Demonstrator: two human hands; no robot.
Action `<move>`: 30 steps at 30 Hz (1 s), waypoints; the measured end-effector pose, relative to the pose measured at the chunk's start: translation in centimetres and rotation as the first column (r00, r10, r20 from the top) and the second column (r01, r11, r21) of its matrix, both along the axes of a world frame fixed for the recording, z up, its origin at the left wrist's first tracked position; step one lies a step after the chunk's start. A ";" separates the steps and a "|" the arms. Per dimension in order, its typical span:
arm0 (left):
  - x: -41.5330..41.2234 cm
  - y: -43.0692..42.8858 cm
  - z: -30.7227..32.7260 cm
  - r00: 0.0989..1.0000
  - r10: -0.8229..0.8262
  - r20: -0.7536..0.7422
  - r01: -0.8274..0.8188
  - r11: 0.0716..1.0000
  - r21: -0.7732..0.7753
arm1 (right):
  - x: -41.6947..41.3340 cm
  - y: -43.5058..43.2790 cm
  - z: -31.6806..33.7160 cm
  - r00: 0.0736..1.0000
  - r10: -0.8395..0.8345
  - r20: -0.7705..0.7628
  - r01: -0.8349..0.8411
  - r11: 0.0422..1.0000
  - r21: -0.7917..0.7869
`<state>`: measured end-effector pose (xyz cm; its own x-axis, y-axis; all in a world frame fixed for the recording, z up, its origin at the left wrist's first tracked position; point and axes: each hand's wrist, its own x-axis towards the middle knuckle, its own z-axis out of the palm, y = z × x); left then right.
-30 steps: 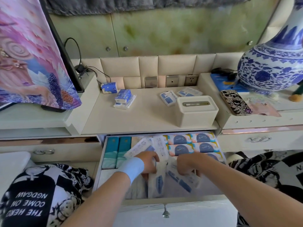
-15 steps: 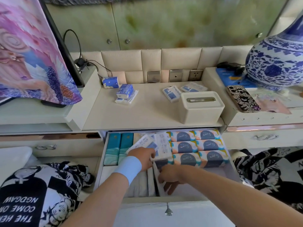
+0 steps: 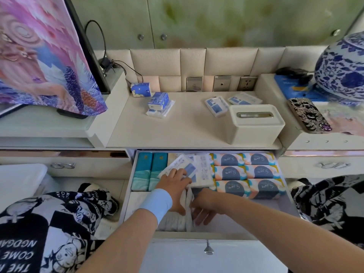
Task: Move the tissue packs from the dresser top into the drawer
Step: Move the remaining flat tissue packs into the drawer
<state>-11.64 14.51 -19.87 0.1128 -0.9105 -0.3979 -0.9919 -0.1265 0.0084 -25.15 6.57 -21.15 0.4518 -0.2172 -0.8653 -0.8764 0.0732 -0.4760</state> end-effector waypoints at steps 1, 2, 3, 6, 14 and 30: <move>0.2 0.0 0.1 1.000 0.003 -0.006 -0.003 1.000 0.022 | 0.1 -0.2 0.2 1.000 0.010 0.021 -0.010 1.000 -0.026; 0.4 -0.2 0.2 0.999 0.015 -0.040 -0.014 0.999 0.030 | 0.2 -0.3 0.4 0.998 0.051 0.033 -0.050 0.998 -0.048; 0.7 -0.6 0.6 0.994 0.044 -0.099 -0.042 0.999 0.031 | 0.3 -0.5 0.6 0.994 0.103 0.034 -0.101 0.993 -0.055; 2.4 -1.9 2.1 0.892 0.259 -0.371 -0.289 0.957 -0.025 | 0.6 -1.3 1.9 0.962 0.268 -0.054 -0.273 0.951 -0.146; 2.3 -2.9 0.7 0.890 0.415 -0.189 -0.425 0.905 -0.014 | 1.6 -4.9 2.7 0.999 -0.014 -0.043 -0.031 0.490 -0.871; 4.3 -4.0 5.8 0.477 0.681 -0.555 -0.721 0.665 0.196 | 1.6 -7.2 4.3 0.938 -0.292 0.189 0.347 0.825 -0.446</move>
<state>-7.30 10.50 -14.08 0.5097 -0.6508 -0.5627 -0.3781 -0.7569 0.5330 -23.57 -0.59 -16.84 0.3706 -0.7297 -0.5747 -0.7840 0.0860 -0.6147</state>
